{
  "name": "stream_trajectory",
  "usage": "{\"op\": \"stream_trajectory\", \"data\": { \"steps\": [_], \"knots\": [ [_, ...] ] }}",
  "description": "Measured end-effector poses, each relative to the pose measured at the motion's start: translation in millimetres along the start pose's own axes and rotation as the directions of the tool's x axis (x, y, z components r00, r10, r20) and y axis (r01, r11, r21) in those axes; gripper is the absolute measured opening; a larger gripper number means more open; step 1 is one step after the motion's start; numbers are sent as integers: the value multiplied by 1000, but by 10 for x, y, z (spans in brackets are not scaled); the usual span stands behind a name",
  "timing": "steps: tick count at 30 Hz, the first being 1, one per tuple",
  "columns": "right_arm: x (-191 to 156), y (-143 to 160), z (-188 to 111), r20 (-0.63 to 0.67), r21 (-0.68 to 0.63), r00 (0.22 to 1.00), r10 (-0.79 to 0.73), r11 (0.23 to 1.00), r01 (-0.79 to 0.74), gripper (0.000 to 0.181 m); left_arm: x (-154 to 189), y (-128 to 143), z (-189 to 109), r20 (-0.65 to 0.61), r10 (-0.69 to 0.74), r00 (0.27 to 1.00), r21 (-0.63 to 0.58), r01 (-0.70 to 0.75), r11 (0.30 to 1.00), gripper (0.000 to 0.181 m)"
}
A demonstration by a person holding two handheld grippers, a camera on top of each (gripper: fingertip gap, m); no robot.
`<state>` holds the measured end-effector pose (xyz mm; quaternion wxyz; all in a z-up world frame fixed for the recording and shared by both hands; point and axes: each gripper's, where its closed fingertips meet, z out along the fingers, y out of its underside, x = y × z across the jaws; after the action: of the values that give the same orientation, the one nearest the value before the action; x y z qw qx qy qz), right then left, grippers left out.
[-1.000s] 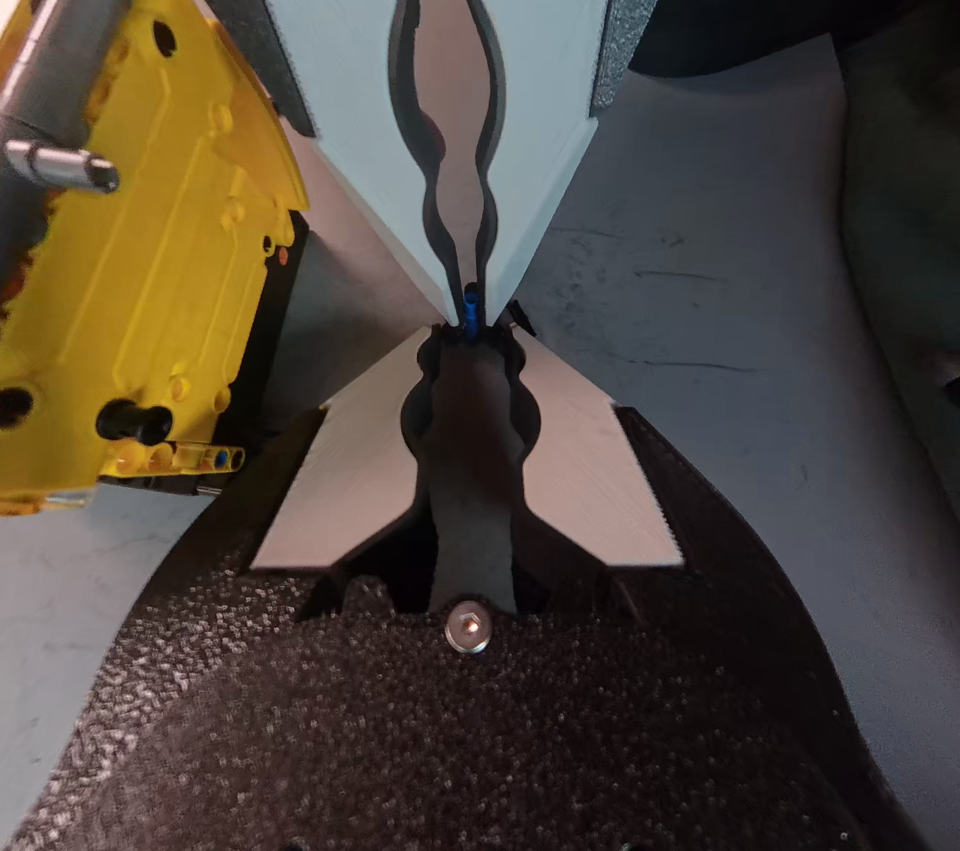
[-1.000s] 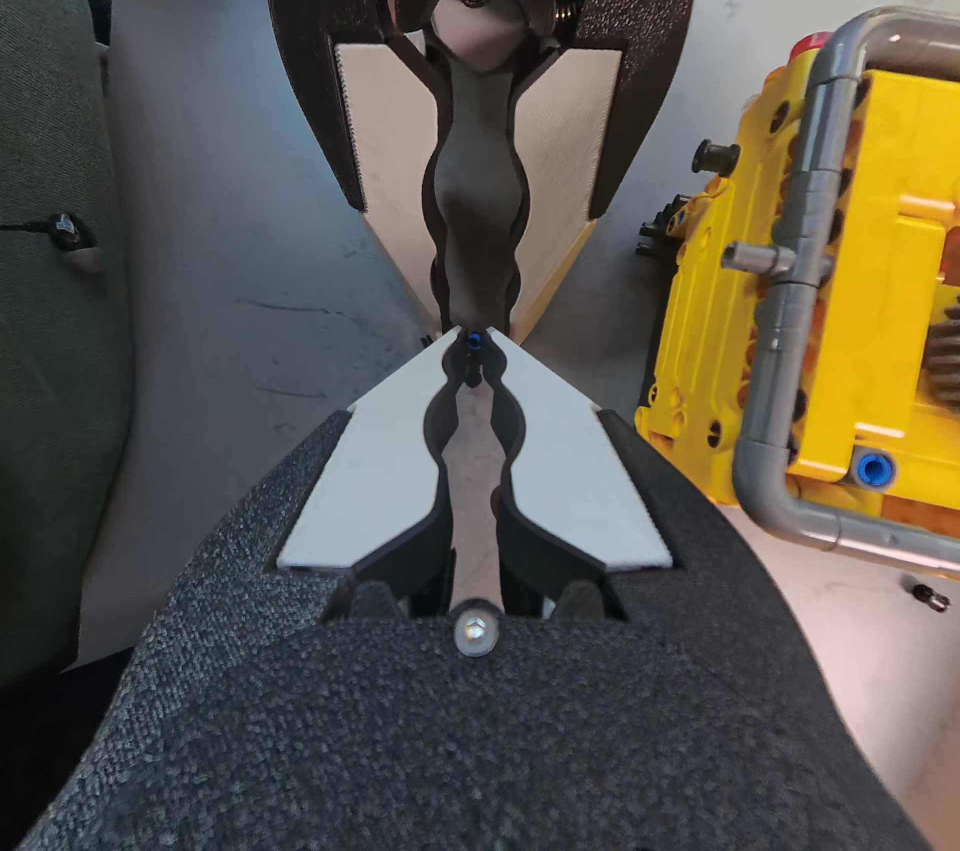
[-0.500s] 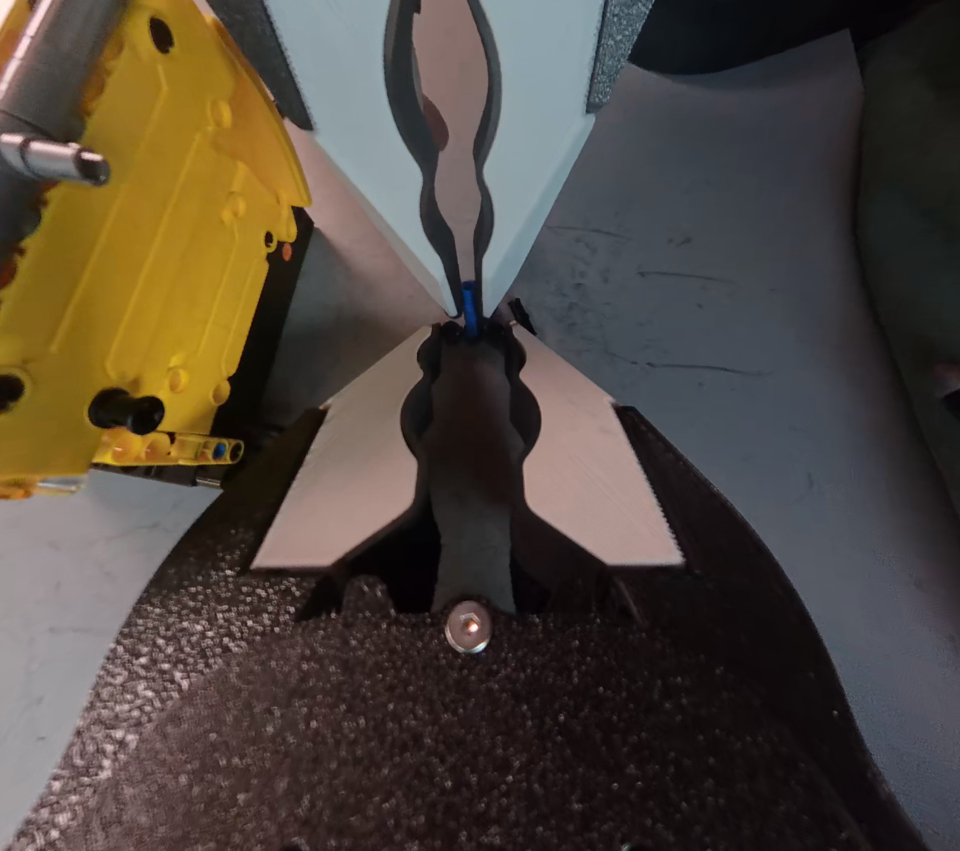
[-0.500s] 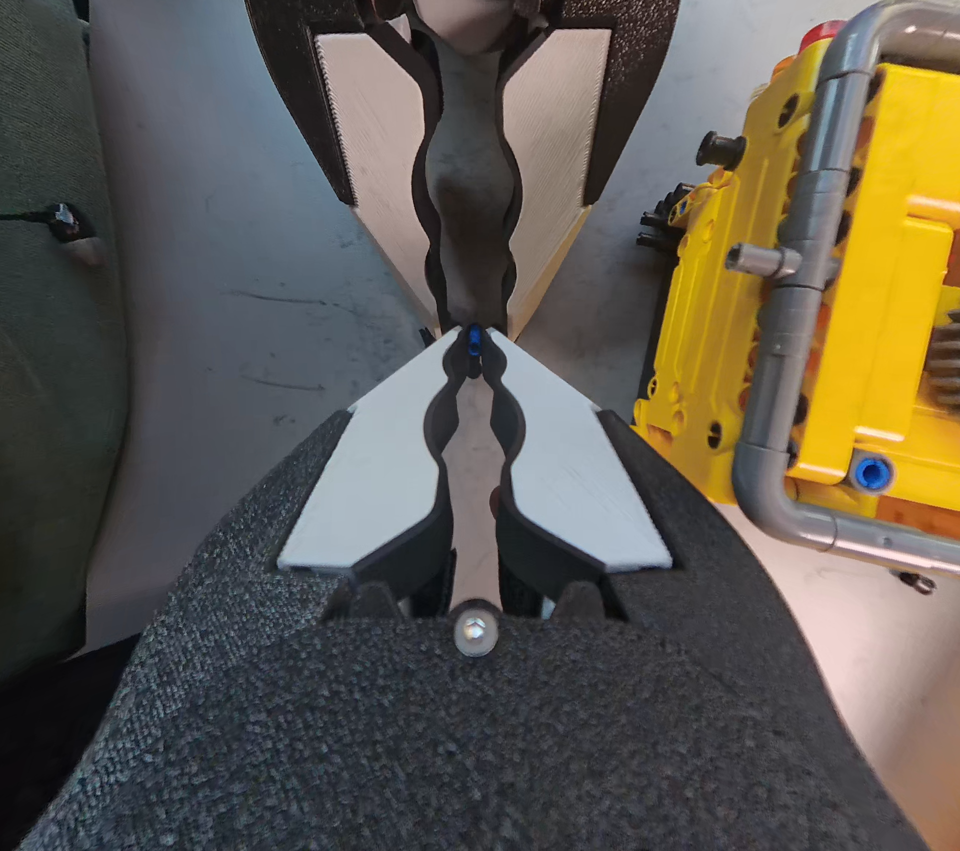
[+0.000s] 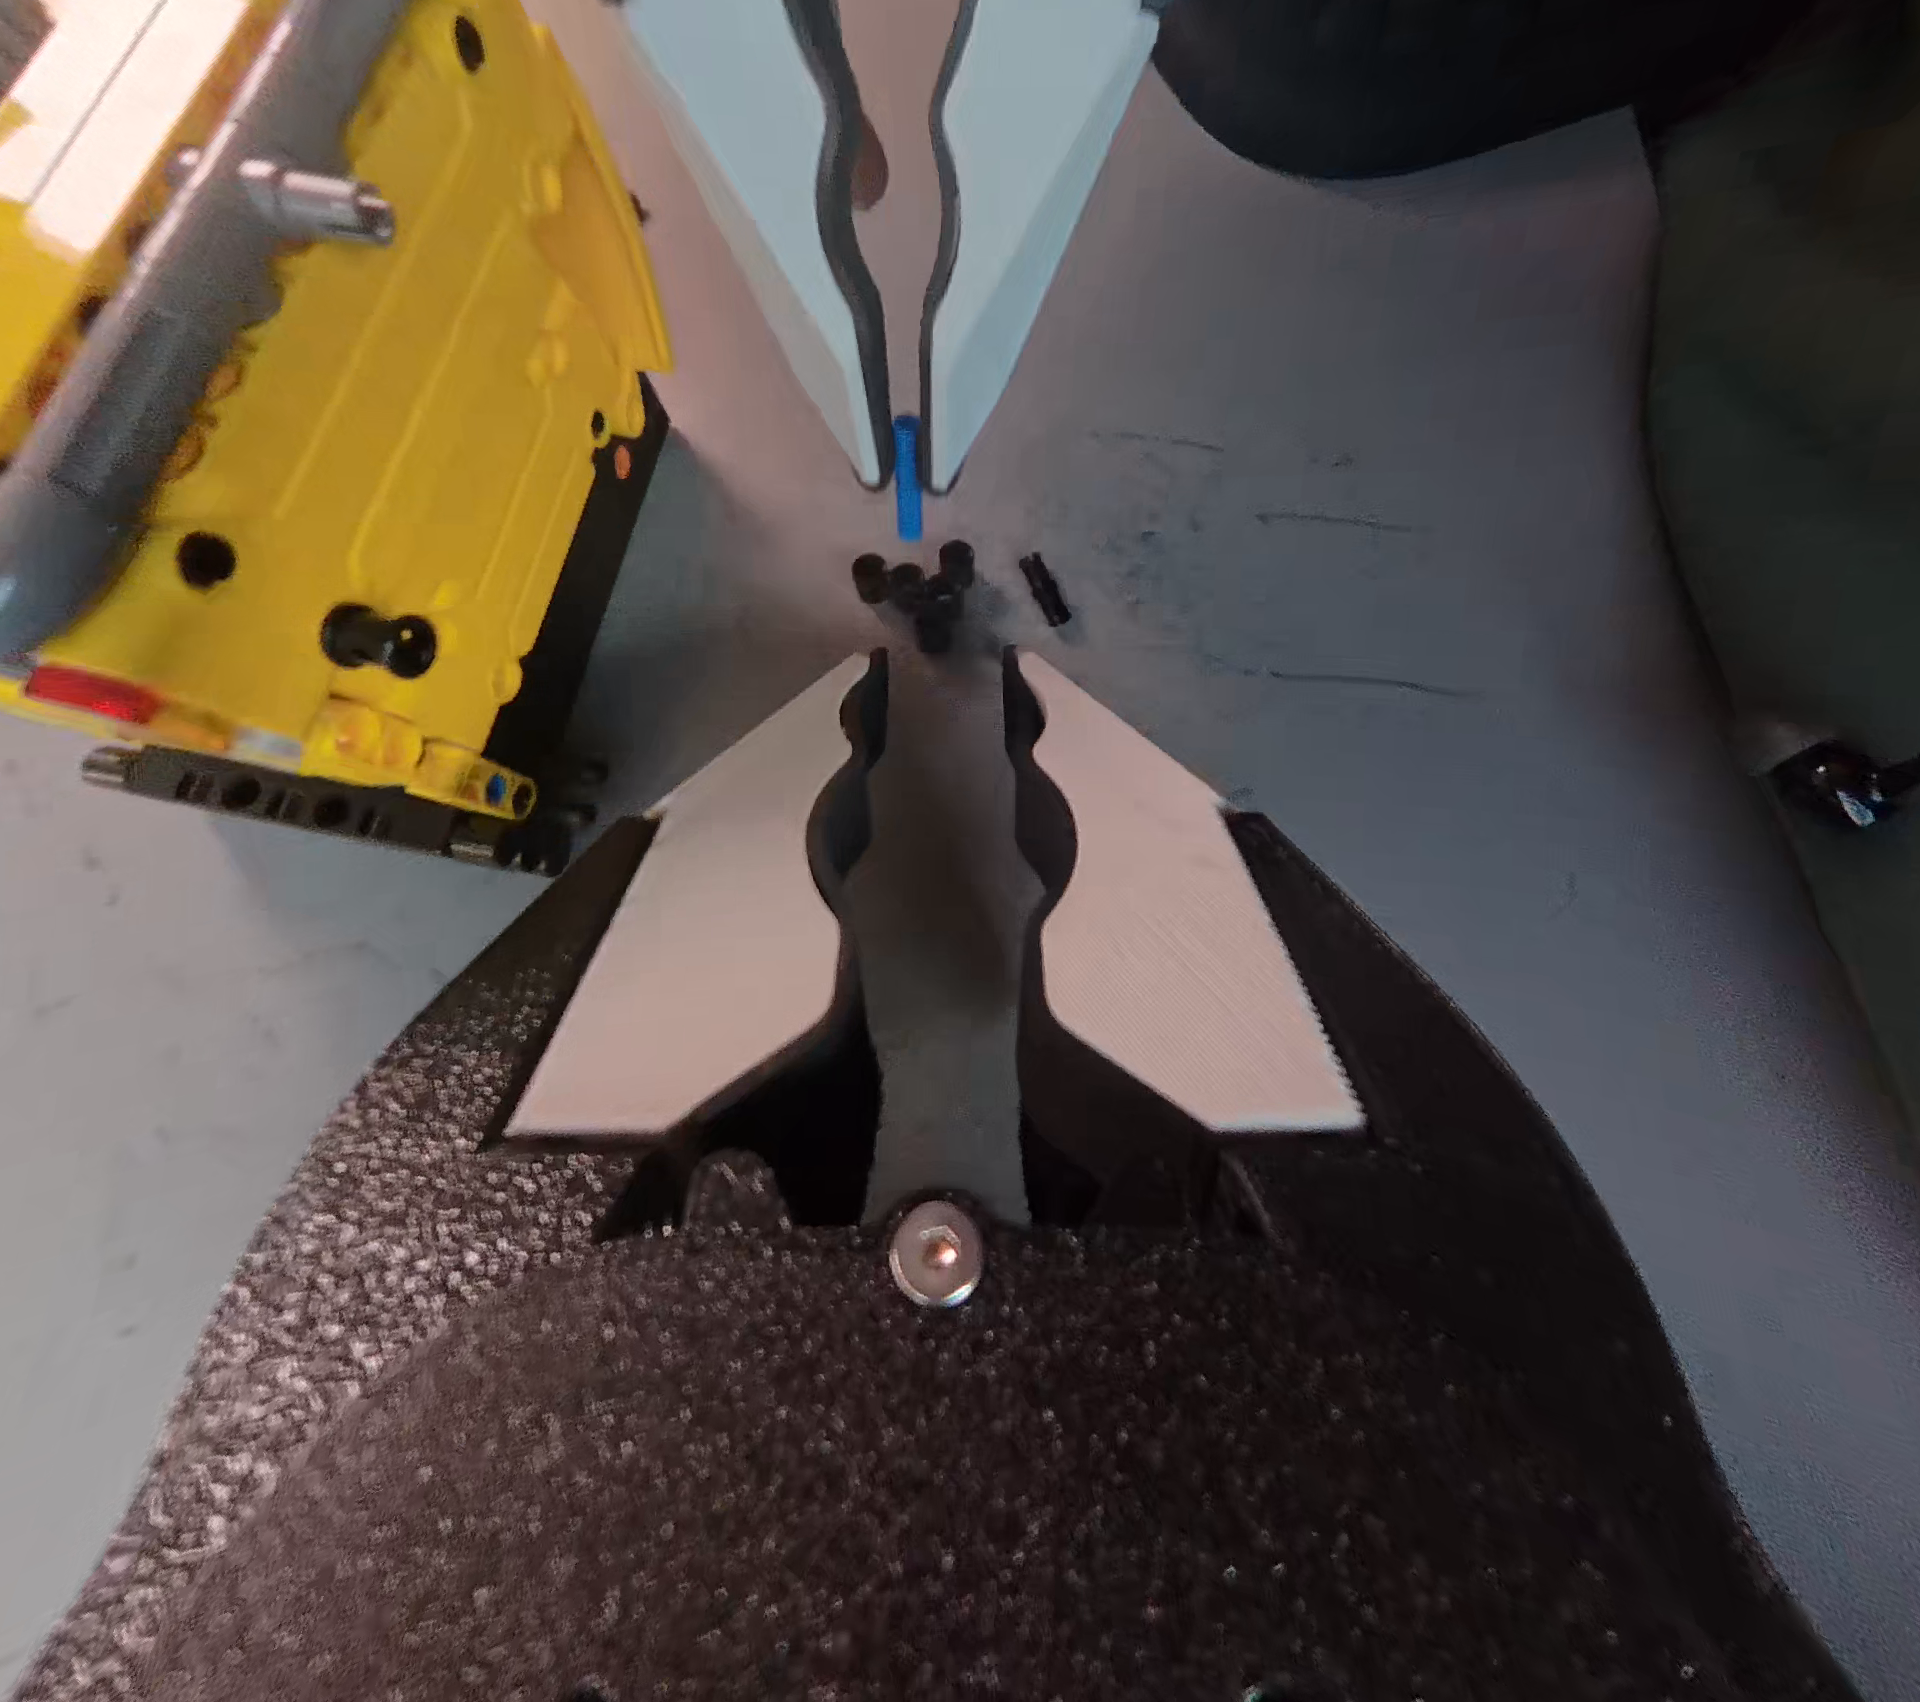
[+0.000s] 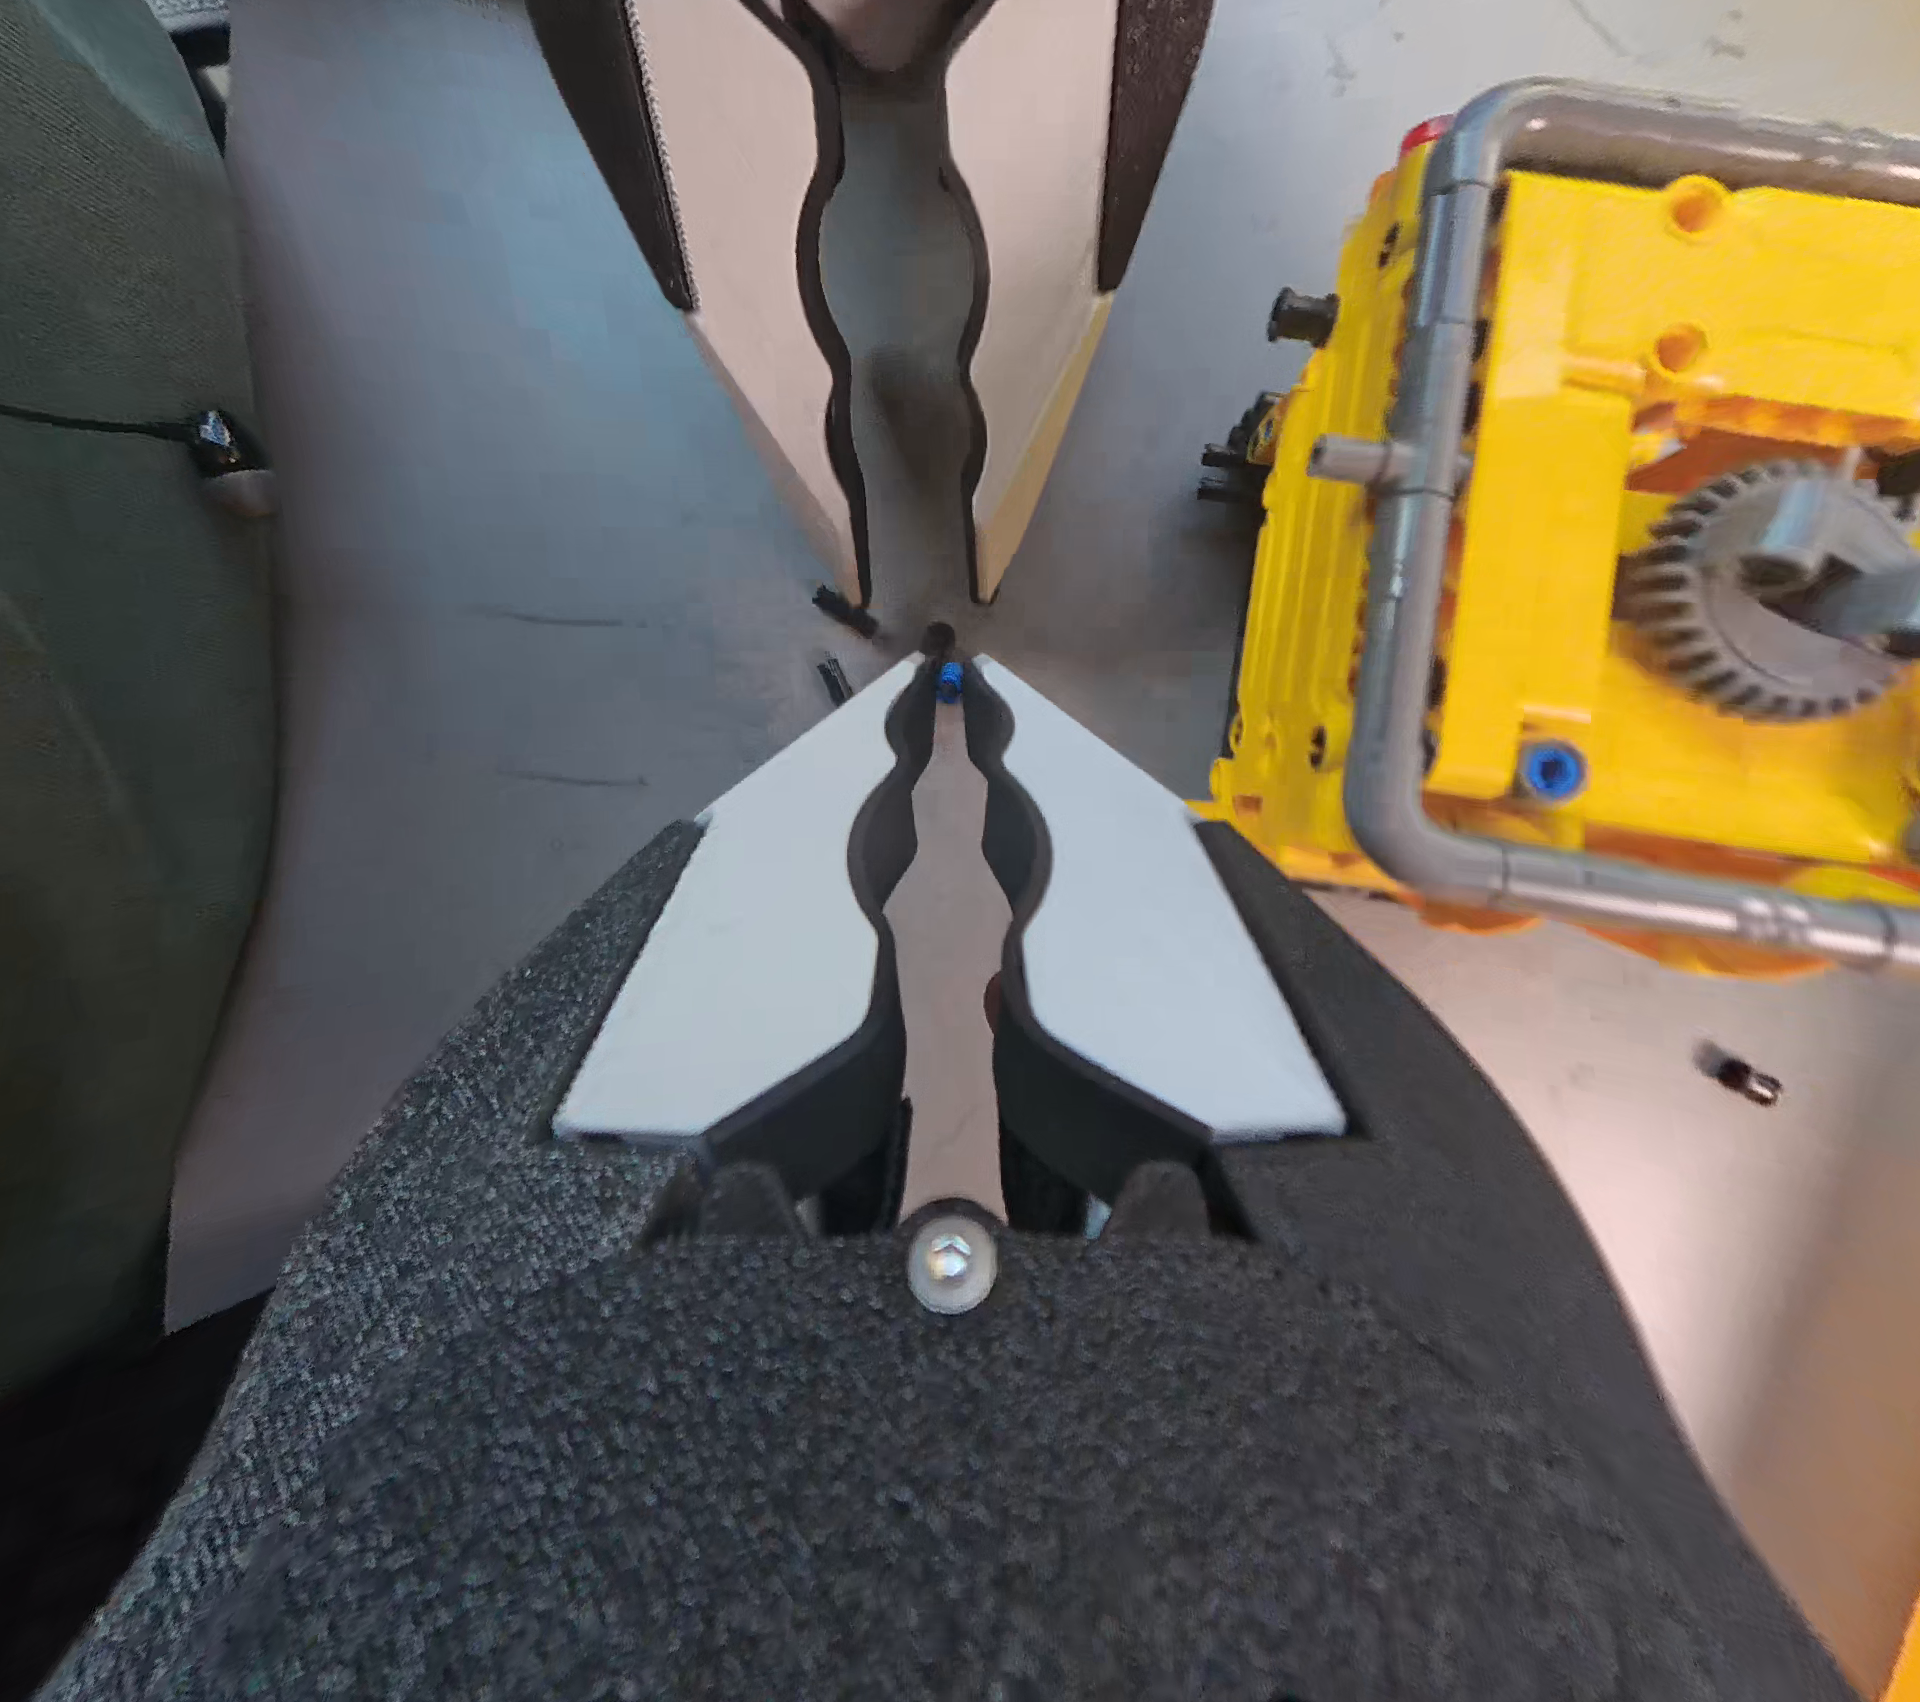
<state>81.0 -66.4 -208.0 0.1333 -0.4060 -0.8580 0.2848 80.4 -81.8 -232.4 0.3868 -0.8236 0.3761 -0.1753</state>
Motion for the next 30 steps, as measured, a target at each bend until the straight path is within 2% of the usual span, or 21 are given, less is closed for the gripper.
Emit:
{"op": "stream_trajectory", "data": {
  "steps": [7,13,19,21,24,26,30],
  "knots": [
    [37,237,-128,-106,103,994,24,995,-13,4,-57,16,-30,32,-1,999,-2,2,1000,19],
    [-103,54,-158,-108,260,994,-19,964,47,5,-1,-19,46,24,15,1000,-2,-15,1000,17],
    [-74,182,-49,-113,208,993,-24,977,48,5,-39,0,119,58,36,998,-40,-33,999,9],
    [-14,228,-65,-148,198,989,-24,979,53,5,-53,13,121,70,44,997,-48,-41,998,8],
    [113,425,-48,-237,109,969,-64,990,92,5,-80,33,117,84,47,995,-56,-43,997,6],
    [127,534,-16,-251,60,965,-77,994,95,5,-87,37,117,85,47,995,-58,-42,997,6],
    [115,559,-11,-247,49,967,-63,996,77,5,-92,36,116,86,46,995,-58,-41,997,6]
  ]
}}
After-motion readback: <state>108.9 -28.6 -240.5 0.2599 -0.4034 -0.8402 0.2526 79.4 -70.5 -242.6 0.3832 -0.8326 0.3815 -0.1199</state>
